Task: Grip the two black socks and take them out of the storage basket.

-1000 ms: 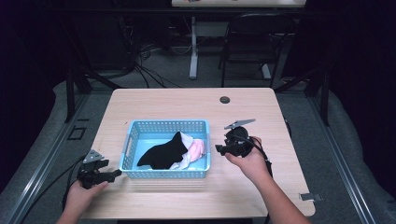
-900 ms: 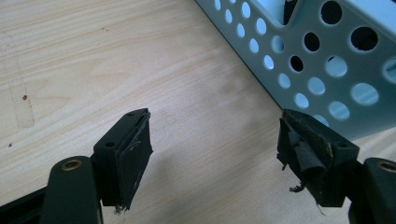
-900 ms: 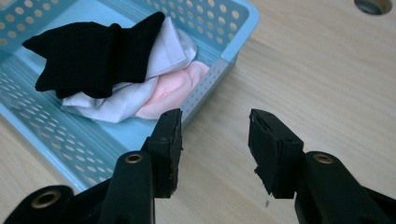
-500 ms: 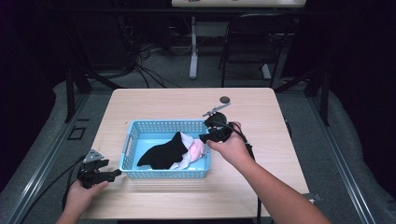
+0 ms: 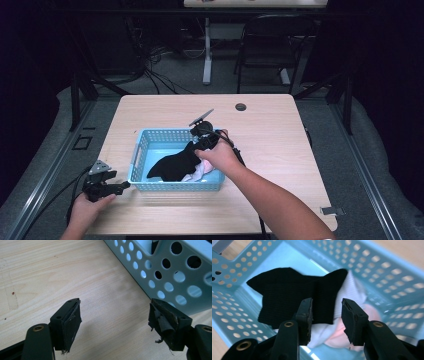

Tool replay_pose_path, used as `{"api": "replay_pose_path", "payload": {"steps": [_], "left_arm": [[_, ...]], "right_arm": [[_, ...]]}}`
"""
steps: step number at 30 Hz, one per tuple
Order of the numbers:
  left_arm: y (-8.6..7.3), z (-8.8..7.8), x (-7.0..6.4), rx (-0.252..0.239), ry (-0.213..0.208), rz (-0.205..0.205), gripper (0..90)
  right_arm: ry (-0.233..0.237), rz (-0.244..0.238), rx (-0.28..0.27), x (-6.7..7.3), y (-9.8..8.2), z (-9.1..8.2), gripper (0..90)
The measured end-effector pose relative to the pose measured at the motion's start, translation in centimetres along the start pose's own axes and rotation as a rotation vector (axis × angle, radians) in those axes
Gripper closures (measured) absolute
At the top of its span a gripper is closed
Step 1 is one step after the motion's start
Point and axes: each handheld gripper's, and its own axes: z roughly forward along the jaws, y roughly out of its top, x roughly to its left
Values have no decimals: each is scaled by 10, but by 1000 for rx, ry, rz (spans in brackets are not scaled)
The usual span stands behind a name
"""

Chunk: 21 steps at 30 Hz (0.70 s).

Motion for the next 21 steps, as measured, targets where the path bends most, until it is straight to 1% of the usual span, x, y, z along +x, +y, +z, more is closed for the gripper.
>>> {"api": "replay_pose_path", "payload": {"steps": [1, 2, 3, 4, 5, 7, 10, 11, 12, 13, 14, 15, 16, 17, 19, 20, 21], "left_arm": [[0, 0, 0, 0, 0, 0, 259], [0, 0, 0, 0, 0, -2, 259], [0, 0, 0, 0, 0, -1, 259], [0, 0, 0, -1, -1, 0, 259], [0, 0, 0, -1, -1, 0, 259], [0, 0, 0, 0, -1, 1, 259], [0, 0, 0, 1, -1, 0, 259], [0, 0, 0, 0, -1, 1, 259], [0, 0, 0, 1, -1, 2, 259], [0, 0, 0, 0, -1, 4, 259], [0, 0, 0, -1, -2, 5, 259], [0, 0, 0, -1, -2, 5, 259], [0, 0, 0, 1, -3, 4, 258], [0, 0, 0, 1, -1, 5, 259], [1, 0, 0, 1, -2, 7, 259], [1, 0, 0, 1, -2, 7, 259], [1, 0, 0, 1, -2, 7, 259]], "right_arm": [[0, 0, 0, 0, 0, 0, 607], [24, 13, 37, 0, 3, 8, 610], [31, 25, 46, 2, 3, 13, 610], [35, 10, 67, 2, 5, 16, 615], [35, 10, 67, 2, 5, 16, 615], [45, 24, 77, 5, 5, 24, 618], [50, 18, 101, 8, 7, 31, 630], [55, 29, 98, 10, 7, 34, 633], [58, 26, 111, 10, 8, 37, 633], [61, 42, 132, 11, 8, 41, 637], [61, 42, 132, 11, 8, 41, 637], [59, 53, 120, 12, 7, 44, 641], [59, 58, 128, 12, 7, 46, 645], [65, 64, 150, 13, 6, 49, 653], [63, 48, 191, 12, 7, 50, 681], [68, 56, 185, 12, 6, 51, 700], [68, 56, 185, 12, 6, 51, 700]]}}
